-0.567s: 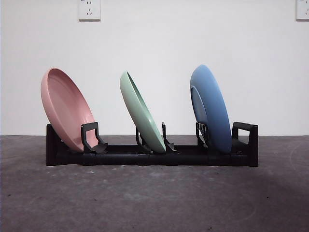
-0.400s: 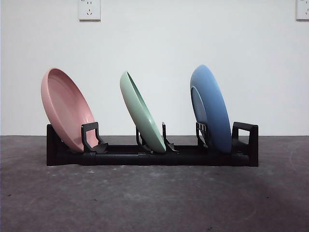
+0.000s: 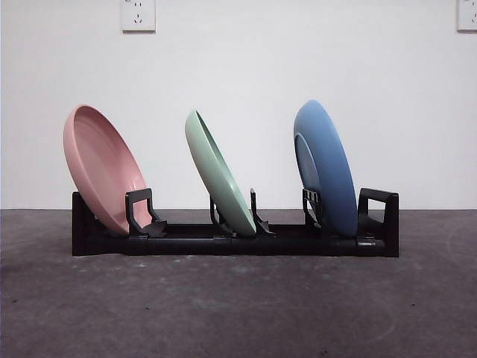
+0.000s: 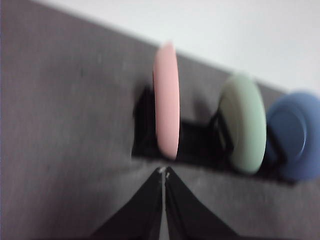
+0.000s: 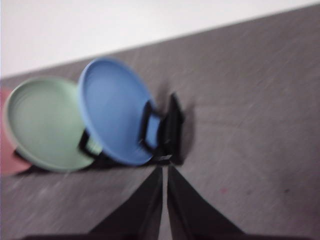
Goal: Place the plate
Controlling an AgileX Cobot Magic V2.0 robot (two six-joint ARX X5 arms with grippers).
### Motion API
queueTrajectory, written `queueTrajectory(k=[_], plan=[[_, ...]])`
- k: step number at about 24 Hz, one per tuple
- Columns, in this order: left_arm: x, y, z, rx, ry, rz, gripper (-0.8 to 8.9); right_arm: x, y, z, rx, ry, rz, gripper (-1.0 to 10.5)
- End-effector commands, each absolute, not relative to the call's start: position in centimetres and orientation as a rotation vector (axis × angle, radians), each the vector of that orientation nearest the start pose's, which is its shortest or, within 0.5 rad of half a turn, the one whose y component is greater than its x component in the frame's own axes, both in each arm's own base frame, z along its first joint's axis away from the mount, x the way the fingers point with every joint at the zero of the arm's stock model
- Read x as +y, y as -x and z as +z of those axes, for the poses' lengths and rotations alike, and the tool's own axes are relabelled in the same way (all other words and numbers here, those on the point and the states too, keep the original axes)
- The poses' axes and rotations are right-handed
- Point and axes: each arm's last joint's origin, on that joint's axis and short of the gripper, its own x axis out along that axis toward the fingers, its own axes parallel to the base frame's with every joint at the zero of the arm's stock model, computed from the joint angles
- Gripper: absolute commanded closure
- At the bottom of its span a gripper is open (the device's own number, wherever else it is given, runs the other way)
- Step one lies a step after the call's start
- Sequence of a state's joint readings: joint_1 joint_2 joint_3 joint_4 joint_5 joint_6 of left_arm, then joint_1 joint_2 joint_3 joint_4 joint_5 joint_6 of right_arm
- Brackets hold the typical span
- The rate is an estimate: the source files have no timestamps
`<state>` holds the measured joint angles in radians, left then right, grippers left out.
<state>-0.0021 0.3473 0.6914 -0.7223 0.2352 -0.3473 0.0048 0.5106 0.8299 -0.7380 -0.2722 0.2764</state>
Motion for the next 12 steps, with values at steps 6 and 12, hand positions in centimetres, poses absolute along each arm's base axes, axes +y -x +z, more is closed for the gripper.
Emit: queueTrajectory(k=[6, 12], plan=[[-0.7, -9.1, 32.5, 0.615, 0.302, -0.165, 8.03, 1.4, -10.4, 35.2, 0.617, -0.32, 0.304, 9.3], [-1.1, -12.0, 33.7, 0.847, 0.201, -0.208, 8.03, 2.9, -13.3, 34.7, 0.811, -0.25, 0.393, 9.3]])
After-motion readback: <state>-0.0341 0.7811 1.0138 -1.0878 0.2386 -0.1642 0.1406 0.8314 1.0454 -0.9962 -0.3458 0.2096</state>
